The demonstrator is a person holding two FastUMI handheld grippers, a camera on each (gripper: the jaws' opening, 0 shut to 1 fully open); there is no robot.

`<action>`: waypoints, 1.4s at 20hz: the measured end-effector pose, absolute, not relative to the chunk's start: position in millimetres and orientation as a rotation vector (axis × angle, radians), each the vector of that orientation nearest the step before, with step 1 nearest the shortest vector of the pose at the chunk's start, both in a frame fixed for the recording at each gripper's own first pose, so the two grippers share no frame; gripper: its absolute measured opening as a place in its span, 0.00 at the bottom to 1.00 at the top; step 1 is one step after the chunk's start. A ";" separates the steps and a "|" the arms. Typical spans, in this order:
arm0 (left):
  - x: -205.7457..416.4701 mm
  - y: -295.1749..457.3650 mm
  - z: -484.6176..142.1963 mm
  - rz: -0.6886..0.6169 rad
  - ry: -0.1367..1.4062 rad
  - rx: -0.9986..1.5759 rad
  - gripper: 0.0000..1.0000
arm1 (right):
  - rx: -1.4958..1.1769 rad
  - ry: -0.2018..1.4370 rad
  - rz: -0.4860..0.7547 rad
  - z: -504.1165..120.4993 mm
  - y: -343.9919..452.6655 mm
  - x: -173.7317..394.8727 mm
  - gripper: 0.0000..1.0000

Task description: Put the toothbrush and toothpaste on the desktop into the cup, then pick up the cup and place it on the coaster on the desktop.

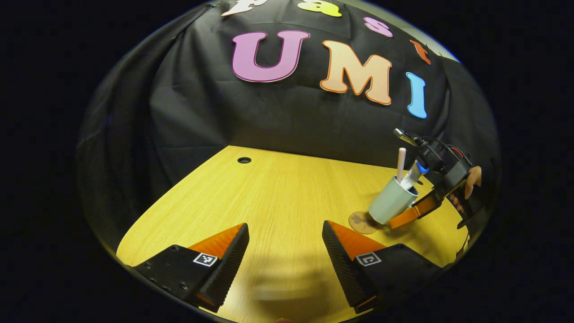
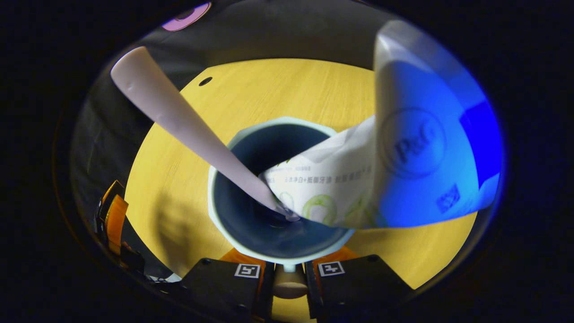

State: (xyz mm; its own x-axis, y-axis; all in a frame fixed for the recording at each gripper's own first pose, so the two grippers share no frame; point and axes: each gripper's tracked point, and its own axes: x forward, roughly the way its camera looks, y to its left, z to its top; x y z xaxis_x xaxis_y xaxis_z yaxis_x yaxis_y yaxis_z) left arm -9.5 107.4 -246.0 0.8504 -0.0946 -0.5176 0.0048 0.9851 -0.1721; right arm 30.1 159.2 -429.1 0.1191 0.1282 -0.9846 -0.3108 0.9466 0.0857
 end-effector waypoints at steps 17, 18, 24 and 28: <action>11.7 50.3 -213.4 -0.149 0.508 -0.139 0.95 | -0.083 1.147 0.330 -366.2 150.0 35.2 0.96; 15.1 40.1 -207.1 -0.165 0.499 -0.142 0.95 | -0.065 1.093 0.315 -354.2 140.1 35.9 0.99; 27.6 -14.5 -171.2 -0.213 0.454 -0.197 0.95 | 0.004 0.745 0.239 -266.2 83.0 39.7 0.99; 31.2 -37.4 -140.6 -0.208 0.383 -0.199 0.95 | -0.019 0.501 0.153 -210.2 45.0 32.5 0.99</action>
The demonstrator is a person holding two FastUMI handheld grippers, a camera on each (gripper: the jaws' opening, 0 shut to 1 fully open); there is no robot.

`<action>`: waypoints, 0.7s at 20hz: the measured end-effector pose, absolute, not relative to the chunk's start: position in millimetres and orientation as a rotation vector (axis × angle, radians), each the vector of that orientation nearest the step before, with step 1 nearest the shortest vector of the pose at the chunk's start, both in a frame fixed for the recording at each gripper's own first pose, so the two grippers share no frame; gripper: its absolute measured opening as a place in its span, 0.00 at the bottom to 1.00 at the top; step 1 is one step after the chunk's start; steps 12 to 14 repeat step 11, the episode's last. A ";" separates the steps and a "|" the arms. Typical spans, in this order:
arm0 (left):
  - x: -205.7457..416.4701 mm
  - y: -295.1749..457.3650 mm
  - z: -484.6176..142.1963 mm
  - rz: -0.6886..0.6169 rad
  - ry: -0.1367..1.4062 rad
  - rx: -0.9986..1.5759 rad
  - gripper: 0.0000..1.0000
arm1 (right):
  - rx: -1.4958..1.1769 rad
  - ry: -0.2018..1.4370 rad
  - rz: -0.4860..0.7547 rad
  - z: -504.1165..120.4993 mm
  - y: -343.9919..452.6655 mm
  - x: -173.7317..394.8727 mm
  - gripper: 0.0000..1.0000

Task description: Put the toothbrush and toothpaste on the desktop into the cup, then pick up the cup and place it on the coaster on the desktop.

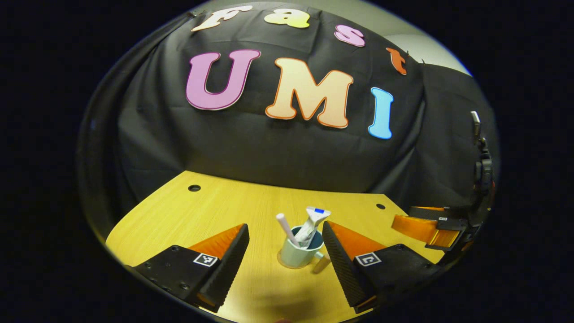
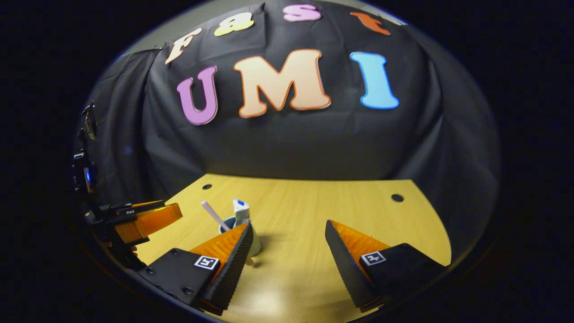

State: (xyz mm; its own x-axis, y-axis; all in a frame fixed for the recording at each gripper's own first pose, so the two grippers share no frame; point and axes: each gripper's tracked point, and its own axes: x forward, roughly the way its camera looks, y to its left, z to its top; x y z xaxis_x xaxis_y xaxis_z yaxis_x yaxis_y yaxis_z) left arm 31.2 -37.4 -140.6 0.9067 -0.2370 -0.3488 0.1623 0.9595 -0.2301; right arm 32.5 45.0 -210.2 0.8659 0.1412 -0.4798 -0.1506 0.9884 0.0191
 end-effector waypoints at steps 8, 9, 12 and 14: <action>31.6 -53.9 -105.8 -0.181 0.291 -0.153 0.95 | 0.008 0.238 0.056 -135.6 -1.0 20.0 0.98; 31.9 -53.6 -101.3 -0.183 0.279 -0.145 0.95 | 0.016 0.231 0.052 -131.7 -3.3 21.3 0.98; 33.0 -51.3 -91.6 -0.176 0.249 -0.129 0.94 | 0.032 0.215 0.042 -126.4 -5.4 23.2 0.99; 33.0 -51.3 -91.6 -0.176 0.249 -0.129 0.94 | 0.032 0.215 0.042 -126.4 -5.4 23.2 0.99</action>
